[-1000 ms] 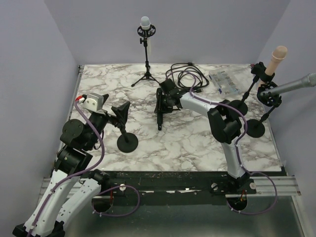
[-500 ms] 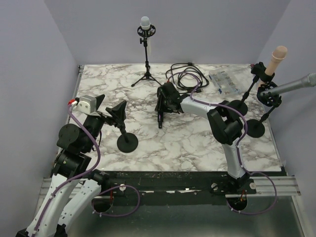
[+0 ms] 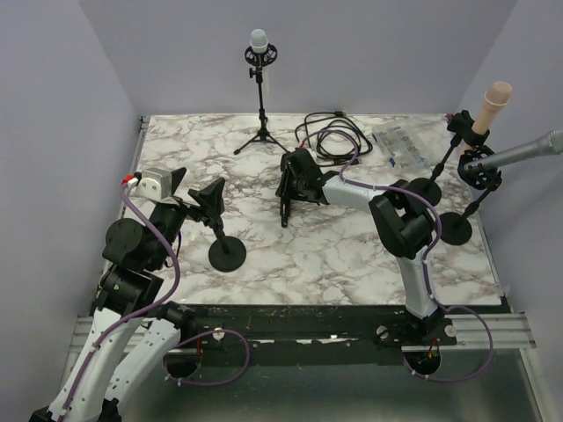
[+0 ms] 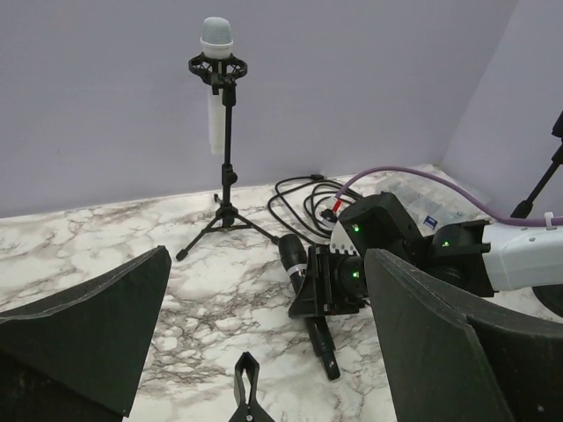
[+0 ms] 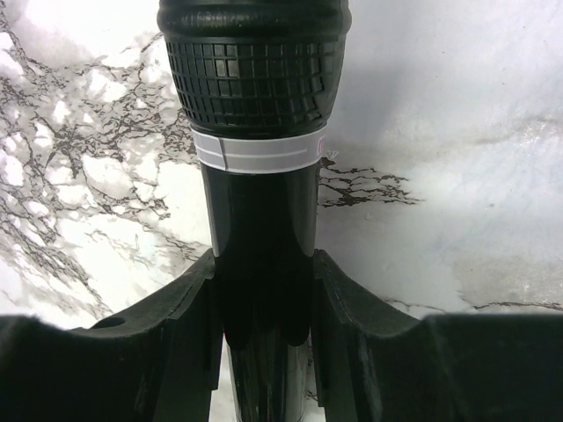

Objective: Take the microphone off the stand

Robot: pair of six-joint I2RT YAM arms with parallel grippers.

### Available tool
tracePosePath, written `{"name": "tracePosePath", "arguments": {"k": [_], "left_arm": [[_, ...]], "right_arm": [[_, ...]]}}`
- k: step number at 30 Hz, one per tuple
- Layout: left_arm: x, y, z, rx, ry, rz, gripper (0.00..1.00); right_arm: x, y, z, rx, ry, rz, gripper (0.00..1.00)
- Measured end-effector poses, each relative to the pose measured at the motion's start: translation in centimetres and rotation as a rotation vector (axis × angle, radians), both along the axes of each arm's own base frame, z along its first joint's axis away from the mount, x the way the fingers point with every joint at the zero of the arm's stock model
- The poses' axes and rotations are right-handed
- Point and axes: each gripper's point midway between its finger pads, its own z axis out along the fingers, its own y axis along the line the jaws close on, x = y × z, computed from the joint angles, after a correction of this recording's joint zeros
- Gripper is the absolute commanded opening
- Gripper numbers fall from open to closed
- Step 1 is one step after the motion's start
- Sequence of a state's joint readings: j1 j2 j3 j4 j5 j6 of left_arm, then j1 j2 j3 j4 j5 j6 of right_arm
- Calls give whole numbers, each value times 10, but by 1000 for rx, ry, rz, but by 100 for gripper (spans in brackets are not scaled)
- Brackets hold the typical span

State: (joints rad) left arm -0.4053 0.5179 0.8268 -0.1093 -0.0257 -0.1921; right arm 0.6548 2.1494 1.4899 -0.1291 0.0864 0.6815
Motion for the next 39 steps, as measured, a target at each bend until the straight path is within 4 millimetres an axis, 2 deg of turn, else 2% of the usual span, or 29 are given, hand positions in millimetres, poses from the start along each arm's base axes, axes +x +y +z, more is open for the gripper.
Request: {"name": "tracePosePath", "arguments": {"k": [9, 17, 27, 31, 36, 39], "left_arm": [[0, 0, 0, 1, 1, 1, 95], [1, 0, -2, 2, 5, 1, 95], [2, -1, -3, 4, 9, 1, 95], [4, -2, -4, 7, 15, 1, 95], [4, -2, -4, 7, 16, 1, 95], [4, -1, -4, 6, 14, 1, 95]], "right_arm": [[3, -1, 2, -3, -16, -9, 55], [5, -3, 4, -17, -32, -6, 59], [4, -7, 12, -71, -47, 40, 73], [17, -3, 40, -65, -105, 49, 74], [45, 11, 98, 0, -223, 33, 74], [61, 22, 136, 93, -276, 14, 77]]}}
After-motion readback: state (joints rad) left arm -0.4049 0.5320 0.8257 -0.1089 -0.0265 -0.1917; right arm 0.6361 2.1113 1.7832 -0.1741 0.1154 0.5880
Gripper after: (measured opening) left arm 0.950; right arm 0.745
